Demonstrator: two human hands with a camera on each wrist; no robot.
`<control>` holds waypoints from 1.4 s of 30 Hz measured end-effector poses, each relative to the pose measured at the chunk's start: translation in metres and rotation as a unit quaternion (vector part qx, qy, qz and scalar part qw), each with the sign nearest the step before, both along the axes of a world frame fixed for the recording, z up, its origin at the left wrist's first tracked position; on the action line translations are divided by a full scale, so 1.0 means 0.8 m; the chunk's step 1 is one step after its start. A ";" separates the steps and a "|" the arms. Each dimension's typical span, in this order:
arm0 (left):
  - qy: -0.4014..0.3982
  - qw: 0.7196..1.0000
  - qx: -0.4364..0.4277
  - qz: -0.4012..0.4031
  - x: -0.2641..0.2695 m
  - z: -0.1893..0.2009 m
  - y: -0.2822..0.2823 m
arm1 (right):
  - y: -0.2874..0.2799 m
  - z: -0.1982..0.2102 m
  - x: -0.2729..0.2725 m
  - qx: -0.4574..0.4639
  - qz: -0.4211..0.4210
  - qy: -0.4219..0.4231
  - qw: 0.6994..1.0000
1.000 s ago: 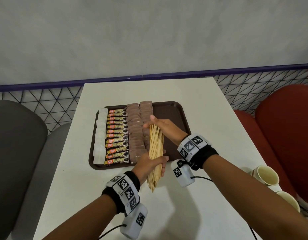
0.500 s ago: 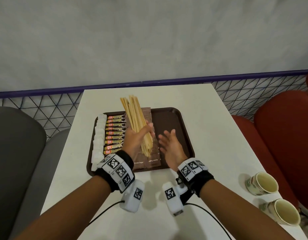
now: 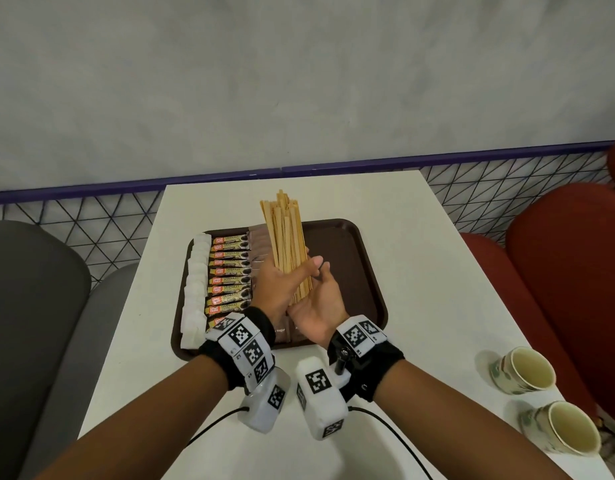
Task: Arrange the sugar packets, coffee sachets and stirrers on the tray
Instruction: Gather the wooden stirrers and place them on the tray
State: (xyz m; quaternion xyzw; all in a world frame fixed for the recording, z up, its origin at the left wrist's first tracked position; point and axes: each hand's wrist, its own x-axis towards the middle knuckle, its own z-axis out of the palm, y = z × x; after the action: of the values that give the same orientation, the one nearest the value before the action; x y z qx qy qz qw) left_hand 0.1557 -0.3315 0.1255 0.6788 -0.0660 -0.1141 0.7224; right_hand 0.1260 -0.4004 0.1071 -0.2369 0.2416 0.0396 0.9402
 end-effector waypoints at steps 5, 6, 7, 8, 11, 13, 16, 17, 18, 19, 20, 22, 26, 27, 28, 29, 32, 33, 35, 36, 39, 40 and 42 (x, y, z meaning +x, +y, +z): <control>-0.006 1.000 -0.005 -0.001 0.000 -0.001 0.001 | -0.014 0.001 0.003 -0.135 0.039 -0.019 0.990; -0.007 1.000 -0.011 -0.007 0.000 0.000 0.002 | -0.021 0.009 0.005 -0.188 0.041 -0.030 0.981; -0.007 1.000 -0.013 -0.015 0.000 0.001 0.003 | -0.029 0.019 0.009 -0.243 0.033 -0.044 0.969; -0.002 1.000 -0.013 -0.025 -0.001 0.001 0.004 | -0.037 0.033 0.012 -0.299 0.025 -0.067 0.951; 0.040 0.996 -0.014 -0.076 -0.006 -0.007 0.007 | -0.052 0.070 0.029 -0.442 0.056 -0.154 0.882; 0.064 0.993 -0.013 -0.101 -0.010 -0.015 0.005 | -0.052 0.085 0.041 -0.475 0.115 -0.174 0.855; 0.070 0.990 -0.011 -0.121 -0.019 -0.014 0.001 | -0.048 0.086 0.054 -0.437 0.163 -0.175 0.867; 0.076 0.989 -0.013 -0.124 -0.019 -0.014 0.000 | -0.046 0.081 0.055 -0.412 0.158 -0.178 0.879; 0.079 0.989 -0.012 -0.127 -0.020 -0.015 0.000 | -0.045 0.077 0.055 -0.407 0.147 -0.178 0.884; 0.082 0.988 -0.007 -0.128 -0.021 -0.016 0.002 | -0.043 0.073 0.053 -0.422 0.133 -0.171 0.880; 0.087 0.987 -0.003 -0.132 -0.022 -0.018 0.004 | -0.041 0.070 0.051 -0.441 0.120 -0.162 0.875; 0.100 0.984 0.001 -0.146 -0.025 -0.020 0.007 | -0.039 0.064 0.047 -0.454 0.103 -0.145 0.873; 0.135 0.976 0.012 -0.173 -0.023 -0.016 0.011 | -0.039 0.056 0.042 -0.442 0.094 -0.135 0.882; 0.151 0.971 -0.005 -0.184 -0.022 -0.014 0.013 | -0.039 0.055 0.042 -0.435 0.096 -0.136 0.885; 0.164 0.967 -0.020 -0.195 -0.020 -0.012 0.013 | -0.039 0.054 0.041 -0.427 0.102 -0.139 0.888; 0.177 0.963 -0.032 -0.203 -0.018 -0.010 0.014 | -0.038 0.052 0.041 -0.424 0.113 -0.145 0.887; 0.198 0.955 -0.039 -0.217 -0.015 -0.007 0.016 | -0.036 0.053 0.041 -0.417 0.149 -0.153 0.884; 0.203 0.955 -0.029 -0.216 -0.015 -0.008 0.016 | -0.037 0.053 0.041 -0.435 0.158 -0.155 0.873; 0.195 0.956 -0.009 -0.218 -0.015 -0.010 0.018 | -0.042 0.055 0.043 -0.504 0.163 -0.151 0.835; 0.195 0.956 -0.005 -0.220 -0.016 -0.010 0.019 | -0.045 0.057 0.044 -0.526 0.160 -0.148 0.822; 0.208 0.950 -0.002 -0.234 -0.018 -0.009 0.023 | -0.054 0.068 0.044 -0.530 0.176 -0.148 0.816; 0.209 0.950 0.002 -0.233 -0.018 -0.010 0.024 | -0.056 0.072 0.045 -0.535 0.198 -0.153 0.807; 0.211 0.951 0.010 -0.226 -0.022 -0.012 0.024 | -0.057 0.077 0.043 -0.564 0.253 -0.153 0.771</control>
State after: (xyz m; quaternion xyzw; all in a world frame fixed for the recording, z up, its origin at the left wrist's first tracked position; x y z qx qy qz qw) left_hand 0.1377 -0.3123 0.1162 0.6139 -0.0624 -0.4155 0.6682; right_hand 0.1604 -0.4461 0.1687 -0.7803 0.0051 0.0956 0.6180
